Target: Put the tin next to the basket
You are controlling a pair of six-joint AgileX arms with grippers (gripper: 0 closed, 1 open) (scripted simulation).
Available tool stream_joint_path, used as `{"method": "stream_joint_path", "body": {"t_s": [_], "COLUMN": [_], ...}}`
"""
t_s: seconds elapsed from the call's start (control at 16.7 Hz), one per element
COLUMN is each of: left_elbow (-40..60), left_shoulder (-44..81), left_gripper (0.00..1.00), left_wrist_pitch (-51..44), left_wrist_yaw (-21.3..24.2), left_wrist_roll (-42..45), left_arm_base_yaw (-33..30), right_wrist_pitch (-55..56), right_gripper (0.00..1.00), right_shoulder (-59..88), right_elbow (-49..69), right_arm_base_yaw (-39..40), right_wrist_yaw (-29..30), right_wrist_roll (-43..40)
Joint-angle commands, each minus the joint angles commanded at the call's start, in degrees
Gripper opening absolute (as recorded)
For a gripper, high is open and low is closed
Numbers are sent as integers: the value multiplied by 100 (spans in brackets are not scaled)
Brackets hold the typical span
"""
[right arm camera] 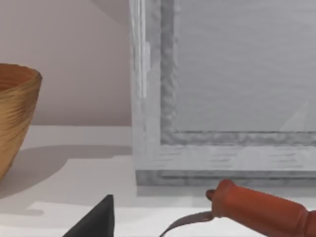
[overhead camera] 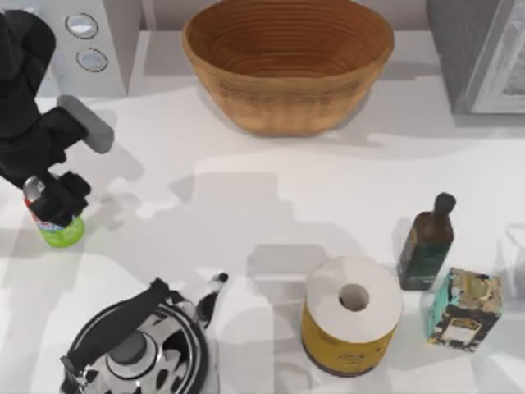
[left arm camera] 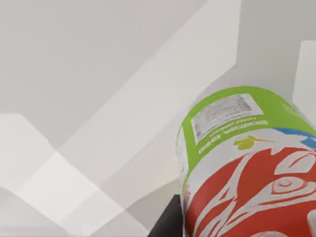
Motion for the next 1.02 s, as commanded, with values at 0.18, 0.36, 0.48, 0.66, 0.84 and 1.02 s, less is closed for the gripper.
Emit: {"method": "stream_joint_path", "body": {"t_s": [0.18,0.36,0.48,0.66,0.84,1.02], "left_elbow": [0,0,0,-8,51,328], "left_shoulder": [0,0,0,-15,142,639], "left_gripper": [0,0,0,0,0,0], "left_wrist_pitch": [0,0,0,-1,24,44], "left_wrist_yaw": [0,0,0,3,30,109], "left_wrist_roll": [0,0,0,5,-191,-926], "left_arm_base_yaw": [0,0,0,2,-189,-812], "right_wrist_pitch": [0,0,0,0,0,0], "right_gripper": [100,100,100,100,100,100], "right_shoulder": [0,0,0,0,0,0], "right_elbow": [0,0,0,0,0,0], "right_arm_base_yaw": [0,0,0,0,0,0], "right_wrist_yaw": [0,0,0,0,0,0], "right_wrist_roll": [0,0,0,0,0,0]}}
